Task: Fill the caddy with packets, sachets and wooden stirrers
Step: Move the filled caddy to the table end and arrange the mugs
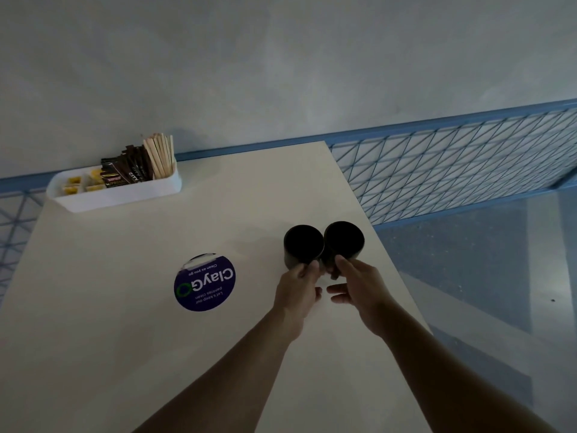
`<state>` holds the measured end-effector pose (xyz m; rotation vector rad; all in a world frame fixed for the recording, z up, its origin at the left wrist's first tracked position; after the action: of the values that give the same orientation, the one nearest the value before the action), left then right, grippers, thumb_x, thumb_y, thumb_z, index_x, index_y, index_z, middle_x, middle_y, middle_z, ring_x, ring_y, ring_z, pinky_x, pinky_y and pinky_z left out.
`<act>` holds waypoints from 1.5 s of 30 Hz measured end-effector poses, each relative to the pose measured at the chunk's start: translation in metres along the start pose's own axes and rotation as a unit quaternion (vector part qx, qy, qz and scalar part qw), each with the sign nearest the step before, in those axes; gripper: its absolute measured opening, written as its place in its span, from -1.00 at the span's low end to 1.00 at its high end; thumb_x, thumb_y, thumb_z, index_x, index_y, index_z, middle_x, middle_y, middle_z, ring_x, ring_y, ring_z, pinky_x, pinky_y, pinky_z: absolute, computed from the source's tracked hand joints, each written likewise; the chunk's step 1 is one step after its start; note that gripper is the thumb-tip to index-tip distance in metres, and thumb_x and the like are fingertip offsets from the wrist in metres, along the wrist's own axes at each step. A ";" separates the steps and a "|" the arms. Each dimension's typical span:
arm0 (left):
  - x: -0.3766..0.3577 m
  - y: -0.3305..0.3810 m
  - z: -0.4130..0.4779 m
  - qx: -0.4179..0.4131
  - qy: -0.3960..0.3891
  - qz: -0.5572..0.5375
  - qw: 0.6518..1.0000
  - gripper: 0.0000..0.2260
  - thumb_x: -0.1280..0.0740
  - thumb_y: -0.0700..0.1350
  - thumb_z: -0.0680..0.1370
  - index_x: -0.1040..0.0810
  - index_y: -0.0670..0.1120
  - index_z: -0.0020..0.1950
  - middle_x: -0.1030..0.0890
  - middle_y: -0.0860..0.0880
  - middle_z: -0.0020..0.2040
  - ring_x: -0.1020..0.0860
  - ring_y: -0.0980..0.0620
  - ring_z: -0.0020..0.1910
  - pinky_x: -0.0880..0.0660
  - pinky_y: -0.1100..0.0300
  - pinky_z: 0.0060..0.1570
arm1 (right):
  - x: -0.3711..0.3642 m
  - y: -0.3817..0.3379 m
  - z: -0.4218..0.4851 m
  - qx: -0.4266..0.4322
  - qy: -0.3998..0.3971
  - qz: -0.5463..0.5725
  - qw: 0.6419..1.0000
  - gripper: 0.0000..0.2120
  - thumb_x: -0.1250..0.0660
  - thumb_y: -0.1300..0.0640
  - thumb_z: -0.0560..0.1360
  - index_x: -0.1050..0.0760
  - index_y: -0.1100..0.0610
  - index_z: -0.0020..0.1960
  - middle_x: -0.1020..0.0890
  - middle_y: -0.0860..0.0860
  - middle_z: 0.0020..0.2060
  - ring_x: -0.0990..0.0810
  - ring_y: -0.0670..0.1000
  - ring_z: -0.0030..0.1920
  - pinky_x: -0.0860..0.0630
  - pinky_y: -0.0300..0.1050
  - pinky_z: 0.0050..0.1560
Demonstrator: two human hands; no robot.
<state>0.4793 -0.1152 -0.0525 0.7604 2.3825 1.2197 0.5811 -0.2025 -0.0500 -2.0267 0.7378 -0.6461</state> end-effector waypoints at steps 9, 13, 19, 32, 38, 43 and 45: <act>0.024 0.017 0.000 -0.027 0.037 -0.028 0.999 -0.77 -0.24 -0.06 0.64 -0.61 -0.15 -0.06 -0.62 -0.03 -0.05 -0.61 -0.02 0.04 -0.57 0.00 0.17 | -0.001 -0.009 0.005 0.035 0.031 0.034 0.998 -0.70 -0.16 0.05 0.68 -0.58 0.21 0.03 -0.62 0.20 -0.06 -0.62 0.22 -0.02 -0.63 0.14 0.05; 0.043 0.032 0.003 -0.045 0.039 -0.032 0.998 -0.78 -0.24 -0.05 0.64 -0.60 -0.15 -0.04 -0.61 -0.03 -0.04 -0.60 0.00 0.02 -0.57 0.02 0.18 | -0.015 -0.024 0.009 0.045 0.022 0.028 0.998 -0.71 -0.16 0.04 0.68 -0.57 0.20 0.05 -0.63 0.22 -0.03 -0.63 0.24 0.00 -0.62 0.16 0.08; 0.085 0.067 0.016 -0.074 0.068 -0.043 0.994 -0.78 -0.25 -0.10 0.64 -0.59 -0.15 -0.12 -0.64 -0.08 -0.06 -0.61 0.00 -0.01 -0.59 0.06 0.14 | -0.053 -0.059 0.026 0.064 0.009 0.016 0.998 -0.70 -0.17 0.04 0.67 -0.58 0.17 -0.06 -0.64 0.20 -0.07 -0.61 0.15 -0.15 -0.62 0.10 0.02; 0.186 0.128 0.071 -0.086 0.112 -0.020 0.990 -0.76 -0.23 -0.06 0.64 -0.58 -0.15 -0.11 -0.63 -0.14 0.06 -0.60 -0.03 0.10 -0.54 0.02 0.23 | -0.152 -0.123 0.084 0.089 -0.035 -0.015 0.995 -0.71 -0.19 0.01 0.65 -0.55 0.09 -0.14 -0.65 0.07 -0.16 -0.61 0.09 -0.19 -0.63 0.04 -0.02; 0.208 0.148 0.109 -0.070 0.121 -0.018 0.990 -0.77 -0.22 -0.05 0.65 -0.57 -0.14 -0.09 -0.62 -0.12 0.07 -0.59 -0.01 0.10 -0.53 0.00 0.25 | -0.186 -0.145 0.121 0.088 -0.041 -0.038 0.995 -0.74 -0.19 0.02 0.64 -0.55 0.10 -0.11 -0.66 0.08 -0.16 -0.61 0.08 -0.21 -0.63 0.06 -0.02; 0.221 0.158 0.141 -0.054 0.120 -0.030 0.991 -0.79 -0.23 -0.07 0.64 -0.57 -0.13 -0.09 -0.62 -0.10 0.06 -0.59 -0.02 0.12 -0.52 -0.02 0.25 | -0.205 -0.155 0.152 0.090 -0.032 -0.059 0.994 -0.74 -0.19 0.00 0.63 -0.56 0.10 -0.09 -0.66 0.05 -0.17 -0.63 0.09 -0.20 -0.64 0.09 0.00; 0.225 0.161 0.152 -0.053 0.119 -0.030 0.991 -0.80 -0.24 -0.08 0.64 -0.57 -0.13 -0.09 -0.62 -0.10 0.06 -0.59 -0.02 0.13 -0.53 -0.02 0.24 | -0.212 -0.158 0.162 0.091 -0.028 -0.064 0.993 -0.73 -0.19 -0.01 0.63 -0.56 0.10 -0.11 -0.65 0.05 -0.19 -0.62 0.09 -0.21 -0.63 0.11 0.00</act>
<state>0.4307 0.1951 -0.0212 0.5316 2.4816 1.4713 0.5845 0.1067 -0.0308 -1.9258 0.5004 -0.7014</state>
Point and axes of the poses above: each hand's wrist, its own z-axis towards the middle knuckle, its own x-axis out of the back of the hand, y = z × x, the point moved 4 cm from there along z, towards the middle knuckle
